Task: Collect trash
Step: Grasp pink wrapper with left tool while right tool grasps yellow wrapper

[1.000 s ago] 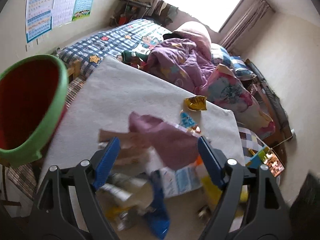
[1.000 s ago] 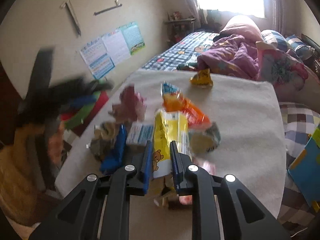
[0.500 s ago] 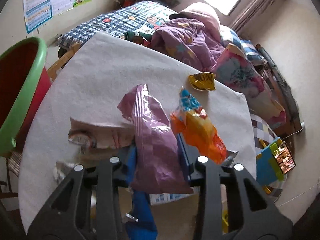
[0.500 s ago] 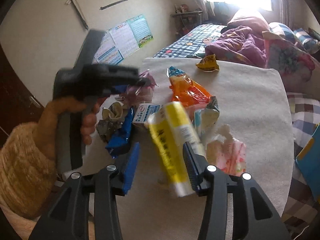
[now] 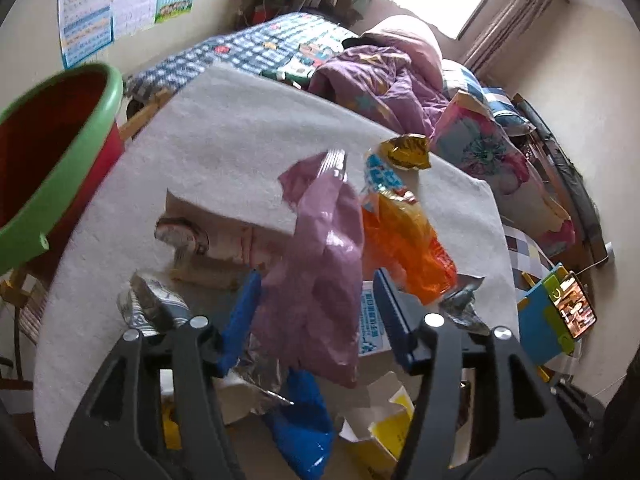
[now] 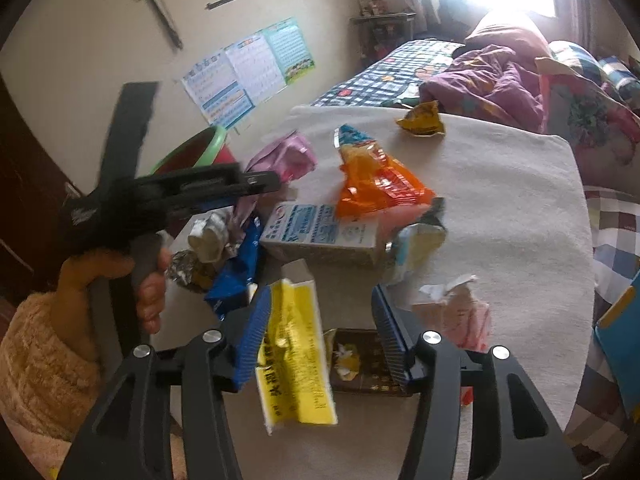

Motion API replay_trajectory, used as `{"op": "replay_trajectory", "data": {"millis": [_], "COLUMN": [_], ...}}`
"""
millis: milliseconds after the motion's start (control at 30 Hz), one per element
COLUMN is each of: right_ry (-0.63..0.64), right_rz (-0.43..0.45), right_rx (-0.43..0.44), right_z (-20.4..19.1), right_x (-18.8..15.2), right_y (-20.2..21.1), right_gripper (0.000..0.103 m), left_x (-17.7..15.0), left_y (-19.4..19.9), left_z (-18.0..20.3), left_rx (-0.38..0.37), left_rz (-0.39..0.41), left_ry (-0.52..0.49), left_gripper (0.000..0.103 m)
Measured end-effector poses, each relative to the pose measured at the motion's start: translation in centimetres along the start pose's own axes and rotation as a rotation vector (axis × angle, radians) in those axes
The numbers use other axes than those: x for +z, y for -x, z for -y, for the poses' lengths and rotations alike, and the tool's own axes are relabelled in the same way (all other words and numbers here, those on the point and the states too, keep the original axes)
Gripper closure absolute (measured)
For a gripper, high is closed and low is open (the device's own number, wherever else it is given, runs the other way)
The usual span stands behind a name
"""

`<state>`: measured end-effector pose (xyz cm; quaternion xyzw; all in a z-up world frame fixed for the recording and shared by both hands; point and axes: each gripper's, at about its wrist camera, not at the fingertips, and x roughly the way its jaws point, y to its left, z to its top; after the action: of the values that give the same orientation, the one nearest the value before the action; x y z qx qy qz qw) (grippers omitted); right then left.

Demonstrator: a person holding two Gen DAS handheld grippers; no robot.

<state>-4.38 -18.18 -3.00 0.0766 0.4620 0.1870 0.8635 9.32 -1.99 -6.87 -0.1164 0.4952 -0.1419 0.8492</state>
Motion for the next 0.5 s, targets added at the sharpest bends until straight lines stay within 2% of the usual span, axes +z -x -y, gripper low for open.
{"op": "replay_trajectory", "data": {"millis": [200,233,267,333,500], "right_ry": [0.034,0.030,0.028,0.022,0.015], "right_rz": [-0.052,-0.057,-0.059,-0.061,-0.064], "right_rx": [0.015,0.020,0.023,0.023,0.026], "right_z": [-1.4,-1.5,-1.5,-1.5,-1.6], "right_x": [-1.1,-1.2,-1.2,-1.2,-0.9], "right_y": [-1.1,-1.3,-1.4,-1.5,-1.7], "right_gripper": [0.048,0.048,0.047,0.047,0.045], "left_x": [0.0,0.0,0.1,0.0,0.5], "left_y": [-0.7,-0.5,-0.4,-0.1,1.4], "left_z": [0.2,0.2,0.3,0.2,0.3], "left_rx": [-0.001,0.002,0.004,0.001,0.006], "left_rz": [-0.014,-0.009,-0.006,0.001,0.048], "left_ry": [-0.018,-0.026,-0.032,-0.037,-0.084], "left_gripper": [0.052,0.051,0.044,0.038,0.038]}}
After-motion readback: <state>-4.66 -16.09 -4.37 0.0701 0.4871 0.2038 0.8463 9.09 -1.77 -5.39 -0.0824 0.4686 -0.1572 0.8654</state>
